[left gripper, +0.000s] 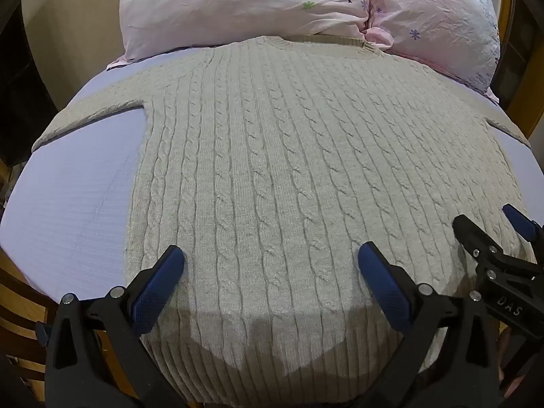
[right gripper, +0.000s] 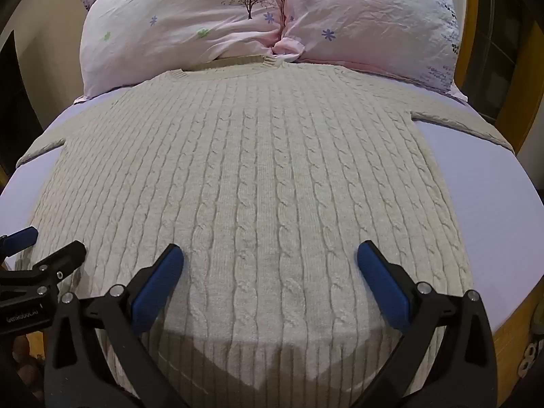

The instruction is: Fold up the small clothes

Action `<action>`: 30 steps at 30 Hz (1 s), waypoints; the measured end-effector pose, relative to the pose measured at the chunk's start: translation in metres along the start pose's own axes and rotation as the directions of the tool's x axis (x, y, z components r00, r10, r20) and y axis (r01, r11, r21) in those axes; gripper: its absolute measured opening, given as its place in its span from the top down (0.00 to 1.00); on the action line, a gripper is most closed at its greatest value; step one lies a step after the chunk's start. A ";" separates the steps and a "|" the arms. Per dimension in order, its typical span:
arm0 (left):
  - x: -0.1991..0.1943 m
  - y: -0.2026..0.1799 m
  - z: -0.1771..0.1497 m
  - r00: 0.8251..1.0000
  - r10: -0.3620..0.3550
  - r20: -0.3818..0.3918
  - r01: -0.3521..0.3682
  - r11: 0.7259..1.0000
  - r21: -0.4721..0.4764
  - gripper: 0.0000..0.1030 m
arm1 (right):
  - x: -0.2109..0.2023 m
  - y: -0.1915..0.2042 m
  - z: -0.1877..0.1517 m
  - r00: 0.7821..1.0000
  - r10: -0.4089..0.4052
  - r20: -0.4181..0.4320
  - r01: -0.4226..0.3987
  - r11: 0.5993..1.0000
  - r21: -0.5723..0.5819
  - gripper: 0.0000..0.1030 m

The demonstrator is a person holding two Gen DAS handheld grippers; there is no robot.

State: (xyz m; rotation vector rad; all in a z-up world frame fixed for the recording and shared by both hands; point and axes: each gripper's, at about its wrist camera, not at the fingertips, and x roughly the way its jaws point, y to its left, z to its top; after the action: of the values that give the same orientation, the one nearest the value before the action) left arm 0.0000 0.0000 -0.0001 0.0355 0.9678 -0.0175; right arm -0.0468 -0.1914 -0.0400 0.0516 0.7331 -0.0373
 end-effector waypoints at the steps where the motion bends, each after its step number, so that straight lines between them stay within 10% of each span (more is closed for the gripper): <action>1: 0.000 0.000 0.000 1.000 0.000 0.001 0.000 1.000 0.000 0.01 | 0.001 0.000 0.000 1.000 0.002 -0.013 -0.002 1.000 0.002 0.02; 30: 0.000 0.000 0.000 1.000 0.001 0.004 -0.001 1.000 0.000 0.01 | 0.000 -0.001 0.000 1.000 -0.001 -0.009 0.001 1.000 -0.001 0.02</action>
State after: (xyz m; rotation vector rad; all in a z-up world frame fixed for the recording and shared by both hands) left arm -0.0001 -0.0001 0.0001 0.0356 0.9636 -0.0169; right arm -0.0466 -0.1921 -0.0397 0.0506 0.7420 -0.0377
